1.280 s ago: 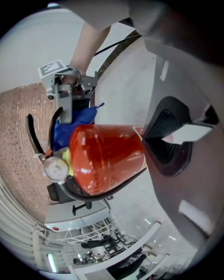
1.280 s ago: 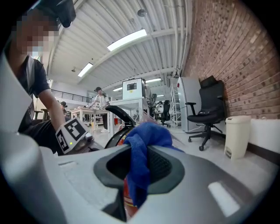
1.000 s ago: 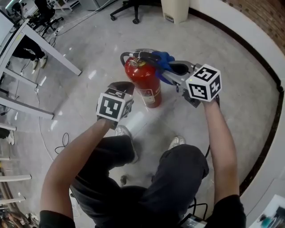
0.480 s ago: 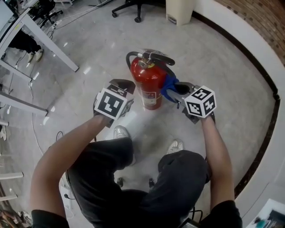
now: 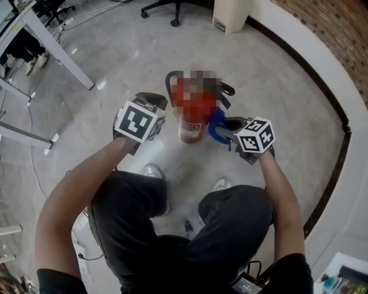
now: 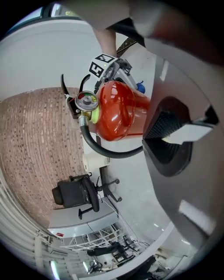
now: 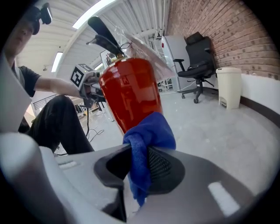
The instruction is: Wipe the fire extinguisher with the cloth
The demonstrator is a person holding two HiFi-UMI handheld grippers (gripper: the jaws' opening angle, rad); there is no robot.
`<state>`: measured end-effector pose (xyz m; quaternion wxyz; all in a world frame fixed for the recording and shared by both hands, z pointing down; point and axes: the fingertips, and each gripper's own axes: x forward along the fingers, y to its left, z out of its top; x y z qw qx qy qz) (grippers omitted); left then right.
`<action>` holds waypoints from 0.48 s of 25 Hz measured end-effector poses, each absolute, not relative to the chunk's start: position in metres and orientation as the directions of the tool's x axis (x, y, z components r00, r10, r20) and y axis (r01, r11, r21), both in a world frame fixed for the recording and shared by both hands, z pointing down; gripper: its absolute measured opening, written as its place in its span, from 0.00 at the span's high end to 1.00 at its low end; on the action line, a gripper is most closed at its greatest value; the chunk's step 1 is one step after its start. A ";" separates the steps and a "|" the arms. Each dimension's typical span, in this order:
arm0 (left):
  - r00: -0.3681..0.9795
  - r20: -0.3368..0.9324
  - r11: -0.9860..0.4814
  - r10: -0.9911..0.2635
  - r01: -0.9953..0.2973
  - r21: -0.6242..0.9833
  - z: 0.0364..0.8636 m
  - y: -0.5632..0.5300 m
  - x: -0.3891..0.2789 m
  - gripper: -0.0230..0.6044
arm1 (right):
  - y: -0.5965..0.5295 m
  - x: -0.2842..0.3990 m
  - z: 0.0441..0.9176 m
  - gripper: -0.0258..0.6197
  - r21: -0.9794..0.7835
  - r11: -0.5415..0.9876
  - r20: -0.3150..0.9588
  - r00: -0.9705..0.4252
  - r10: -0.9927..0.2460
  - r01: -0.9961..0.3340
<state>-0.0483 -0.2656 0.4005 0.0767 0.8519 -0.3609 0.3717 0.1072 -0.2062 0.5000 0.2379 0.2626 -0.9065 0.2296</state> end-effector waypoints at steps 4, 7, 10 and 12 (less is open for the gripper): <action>0.461 0.689 -0.712 -0.560 -0.693 -0.114 0.408 -0.275 -0.058 0.95 | -0.219 0.112 0.467 0.82 -0.340 0.749 0.458 -0.796 -0.395 -0.568; 0.463 0.682 -0.685 -0.566 -0.724 -0.077 0.415 -0.284 -0.057 0.95 | -0.238 0.120 0.445 0.82 -0.405 0.734 0.344 -0.835 -0.429 -0.544; 0.456 0.690 -0.682 -0.562 -0.728 -0.074 0.423 -0.289 -0.052 0.95 | -0.264 0.126 0.427 0.82 -0.427 0.746 0.260 -0.859 -0.440 -0.512; 0.449 0.691 -0.679 -0.567 -0.729 -0.084 0.425 -0.295 -0.049 0.95 | -0.282 0.128 0.416 0.82 -0.431 0.755 0.226 -0.869 -0.441 -0.495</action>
